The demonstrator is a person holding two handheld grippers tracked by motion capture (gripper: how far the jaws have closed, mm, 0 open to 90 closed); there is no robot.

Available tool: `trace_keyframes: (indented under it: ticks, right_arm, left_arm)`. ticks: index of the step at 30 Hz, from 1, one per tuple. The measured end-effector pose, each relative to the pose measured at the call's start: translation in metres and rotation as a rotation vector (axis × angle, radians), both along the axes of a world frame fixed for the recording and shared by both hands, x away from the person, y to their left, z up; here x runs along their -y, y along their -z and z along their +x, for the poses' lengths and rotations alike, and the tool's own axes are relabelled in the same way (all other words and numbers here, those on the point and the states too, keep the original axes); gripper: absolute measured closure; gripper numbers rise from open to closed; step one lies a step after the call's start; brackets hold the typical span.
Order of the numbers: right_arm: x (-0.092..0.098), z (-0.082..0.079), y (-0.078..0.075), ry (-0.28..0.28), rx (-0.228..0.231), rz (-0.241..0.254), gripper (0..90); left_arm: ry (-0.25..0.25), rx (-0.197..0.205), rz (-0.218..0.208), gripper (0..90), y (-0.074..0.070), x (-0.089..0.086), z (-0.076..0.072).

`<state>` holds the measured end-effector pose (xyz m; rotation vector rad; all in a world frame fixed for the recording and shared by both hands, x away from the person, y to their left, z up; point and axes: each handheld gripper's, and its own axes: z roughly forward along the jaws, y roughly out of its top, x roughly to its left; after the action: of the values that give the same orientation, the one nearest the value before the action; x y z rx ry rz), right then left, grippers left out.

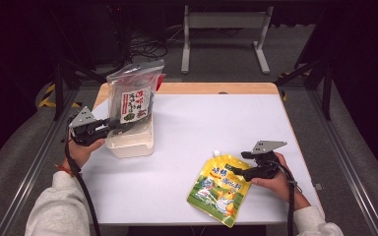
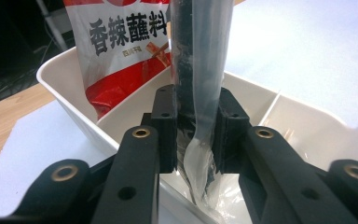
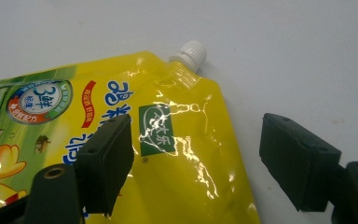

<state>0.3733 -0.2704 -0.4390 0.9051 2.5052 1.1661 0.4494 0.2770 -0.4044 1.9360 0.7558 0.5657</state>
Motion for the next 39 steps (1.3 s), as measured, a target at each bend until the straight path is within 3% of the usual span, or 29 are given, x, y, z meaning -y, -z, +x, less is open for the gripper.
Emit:
trace_keyframes:
  ticks: [1, 11, 14, 18, 21, 26, 30, 33, 39]
  right_arm:
    - [-0.001, 0.0, 0.001, -0.006, -0.003, -0.003, 25.6]
    - [-0.006, 0.0, 0.002, -0.009, 0.0, -0.006, 25.8]
    - [-0.007, 0.001, 0.001, -0.004, -0.002, -0.005, 26.1]
    - [-0.007, -0.001, -0.001, 0.003, 0.008, -0.013, 26.2]
    - [-0.002, -0.005, -0.004, 0.019, 0.019, -0.011, 26.4]
    - [0.011, -0.012, -0.004, 0.059, 0.009, 0.002, 26.4]
    - [0.018, -0.016, 0.002, 0.085, -0.006, -0.02, 26.0]
    - [0.021, -0.017, 0.004, 0.091, -0.011, -0.019, 25.4]
    - [0.028, -0.017, 0.008, 0.111, -0.037, 0.003, 23.7]
  left_arm:
    - [-0.018, 0.005, 0.006, 75.8, 0.001, 0.001, 0.0]
    - [-0.032, 0.017, 0.016, 76.3, 0.006, 0.001, 0.001]
    - [-0.043, 0.005, -0.006, 76.0, 0.006, 0.001, 0.0]
    - [-0.046, 0.02, -0.019, 73.4, 0.007, 0.001, -0.003]
    - [-0.057, 0.017, -0.046, 70.5, 0.007, -0.001, -0.003]
    - [-0.056, 0.032, -0.052, 67.1, 0.005, -0.002, -0.008]
    - [-0.07, 0.045, -0.066, 62.7, 0.002, -0.005, -0.011]
    - [-0.096, 0.056, -0.082, 54.5, -0.002, -0.009, -0.017]
    - [-0.109, 0.094, -0.12, 48.7, -0.011, -0.011, -0.041]
